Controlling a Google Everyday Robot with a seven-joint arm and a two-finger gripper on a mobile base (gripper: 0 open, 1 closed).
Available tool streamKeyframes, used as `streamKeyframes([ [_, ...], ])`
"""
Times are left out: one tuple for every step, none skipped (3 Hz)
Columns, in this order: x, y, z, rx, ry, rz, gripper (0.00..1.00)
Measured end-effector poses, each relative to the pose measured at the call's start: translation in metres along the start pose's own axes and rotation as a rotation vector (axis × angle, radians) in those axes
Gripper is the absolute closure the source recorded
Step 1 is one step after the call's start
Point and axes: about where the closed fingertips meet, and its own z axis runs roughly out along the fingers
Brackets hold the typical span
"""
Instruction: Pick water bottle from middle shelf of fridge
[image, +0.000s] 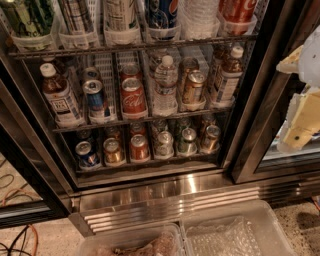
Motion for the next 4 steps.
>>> streamKeyframes([
  [0.0,0.0,0.0,0.001,-0.001,0.0,0.0],
  [-0.001,0.005,0.021,0.003,-0.021,0.041,0.0],
  [-0.01,0.015,0.065,-0.02,-0.076,0.102,0.0],
  [-0.028,0.016,0.097,-0.019,-0.151,0.16,0.0],
])
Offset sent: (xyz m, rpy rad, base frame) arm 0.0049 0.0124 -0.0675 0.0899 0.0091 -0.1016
